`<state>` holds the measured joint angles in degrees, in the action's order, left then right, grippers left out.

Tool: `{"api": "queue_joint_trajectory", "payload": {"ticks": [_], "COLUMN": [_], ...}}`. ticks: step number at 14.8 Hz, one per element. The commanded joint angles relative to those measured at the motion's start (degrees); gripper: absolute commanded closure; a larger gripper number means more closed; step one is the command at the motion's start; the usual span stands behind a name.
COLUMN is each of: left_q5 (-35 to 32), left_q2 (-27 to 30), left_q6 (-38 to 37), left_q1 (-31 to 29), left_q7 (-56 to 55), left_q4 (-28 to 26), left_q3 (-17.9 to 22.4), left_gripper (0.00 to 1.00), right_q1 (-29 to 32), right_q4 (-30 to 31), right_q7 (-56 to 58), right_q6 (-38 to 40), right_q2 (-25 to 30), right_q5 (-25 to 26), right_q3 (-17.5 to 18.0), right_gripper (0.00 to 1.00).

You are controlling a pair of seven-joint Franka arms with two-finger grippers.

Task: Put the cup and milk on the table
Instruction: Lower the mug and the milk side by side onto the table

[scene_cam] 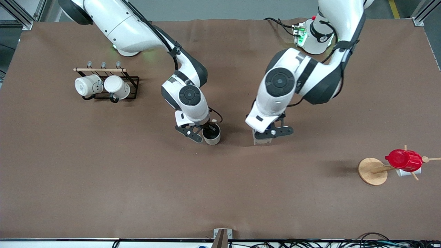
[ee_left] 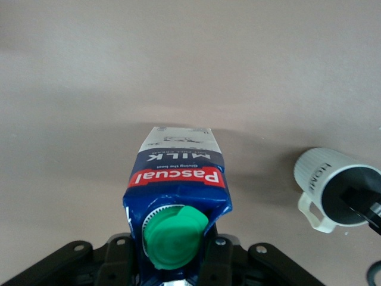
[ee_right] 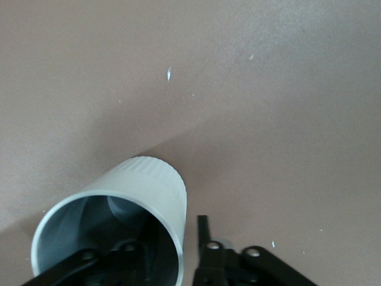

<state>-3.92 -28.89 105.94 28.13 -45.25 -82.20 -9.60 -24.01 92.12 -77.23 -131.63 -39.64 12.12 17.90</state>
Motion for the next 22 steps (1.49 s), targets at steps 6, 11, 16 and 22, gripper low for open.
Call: {"api": "queue_joint_trajectory", "payload": {"ticks": [6,11,16,22], "left_q5": [1.5,1.5,1.6,2.4], "left_q2": [-6.3,-8.6,-9.4,-9.3], "left_q6": [10.5,14.6,14.8,14.1], "left_q1": [5.1,6.6,7.5,7.5], "left_q7": [-10.6,-13.5,-13.6,-13.6], "left_q4": [2.6,2.7,3.4,4.1], "left_q3": [0.0,0.0,-0.2,-0.8], "left_gripper": [0.61,0.60,0.58,0.57], "right_q1": [10.9,19.1,21.8,21.6], "right_q4": [-0.2,-0.2,-0.5,-1.1], "right_q7": [6.2,22.1,46.1,66.4], "right_q6": [15.9,29.3,35.8,40.7], "right_q2": [14.6,27.0,35.6,39.6], "right_q5": [1.0,0.7,-5.3,-9.1], "right_q3": [4.5,4.4,-7.2,-19.9], "right_gripper": [0.00,0.00,0.00,0.00]}}
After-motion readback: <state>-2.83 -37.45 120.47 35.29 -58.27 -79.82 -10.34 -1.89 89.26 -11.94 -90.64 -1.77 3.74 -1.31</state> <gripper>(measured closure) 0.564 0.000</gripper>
